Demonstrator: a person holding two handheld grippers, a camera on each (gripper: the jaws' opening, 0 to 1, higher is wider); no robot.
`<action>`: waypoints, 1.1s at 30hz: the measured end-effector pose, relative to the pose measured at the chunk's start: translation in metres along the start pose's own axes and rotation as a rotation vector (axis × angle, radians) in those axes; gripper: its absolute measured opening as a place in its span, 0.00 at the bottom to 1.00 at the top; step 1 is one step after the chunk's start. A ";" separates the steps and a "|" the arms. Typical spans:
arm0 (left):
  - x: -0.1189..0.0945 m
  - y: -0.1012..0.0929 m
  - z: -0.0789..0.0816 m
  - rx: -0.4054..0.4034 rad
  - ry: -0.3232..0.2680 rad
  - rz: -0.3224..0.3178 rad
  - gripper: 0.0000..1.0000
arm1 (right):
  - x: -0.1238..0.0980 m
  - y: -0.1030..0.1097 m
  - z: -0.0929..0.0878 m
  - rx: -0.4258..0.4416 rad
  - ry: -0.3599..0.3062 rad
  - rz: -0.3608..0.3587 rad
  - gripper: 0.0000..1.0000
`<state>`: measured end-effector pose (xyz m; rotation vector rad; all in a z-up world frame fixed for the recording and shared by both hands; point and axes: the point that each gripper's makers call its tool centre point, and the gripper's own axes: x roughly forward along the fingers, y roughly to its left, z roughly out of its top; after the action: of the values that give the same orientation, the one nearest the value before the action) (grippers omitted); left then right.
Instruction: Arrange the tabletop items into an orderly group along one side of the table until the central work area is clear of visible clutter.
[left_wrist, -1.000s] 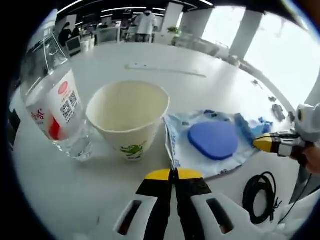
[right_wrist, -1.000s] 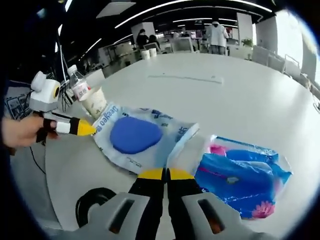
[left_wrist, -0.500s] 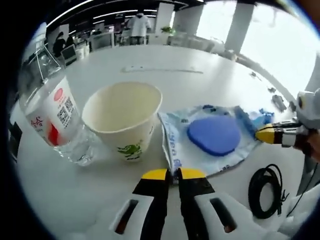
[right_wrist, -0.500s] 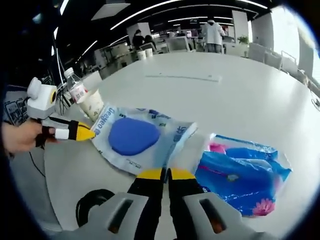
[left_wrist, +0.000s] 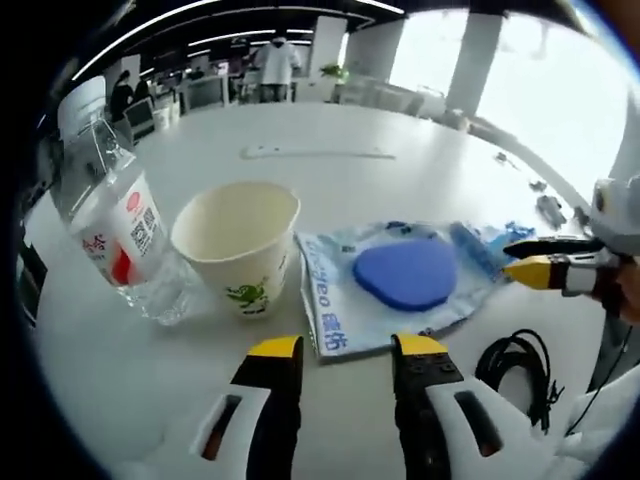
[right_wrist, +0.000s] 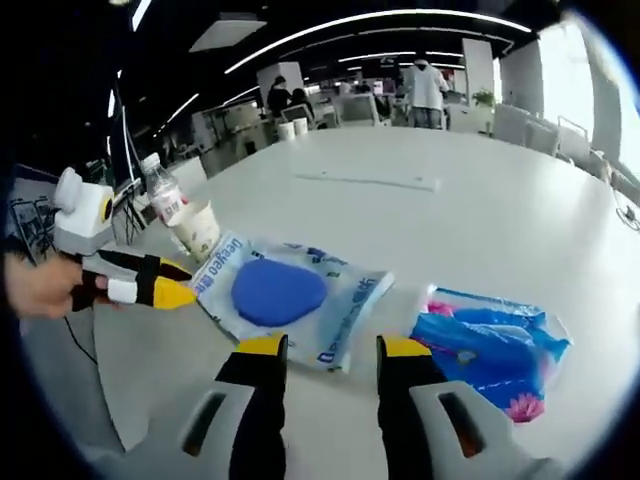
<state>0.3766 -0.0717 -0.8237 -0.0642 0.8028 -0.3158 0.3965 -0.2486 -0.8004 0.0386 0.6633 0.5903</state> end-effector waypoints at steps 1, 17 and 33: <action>-0.001 0.000 -0.001 -0.012 -0.003 -0.001 0.37 | -0.003 0.001 0.000 -0.019 0.001 -0.003 0.35; -0.024 -0.014 -0.013 -0.105 -0.034 -0.055 0.97 | -0.026 0.011 -0.009 0.002 -0.032 0.048 0.81; -0.029 -0.036 -0.012 -0.082 -0.038 -0.093 0.95 | -0.047 0.006 -0.017 0.045 -0.034 0.035 0.75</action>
<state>0.3402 -0.0959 -0.8050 -0.1843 0.7766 -0.3690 0.3539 -0.2708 -0.7866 0.1027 0.6438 0.6068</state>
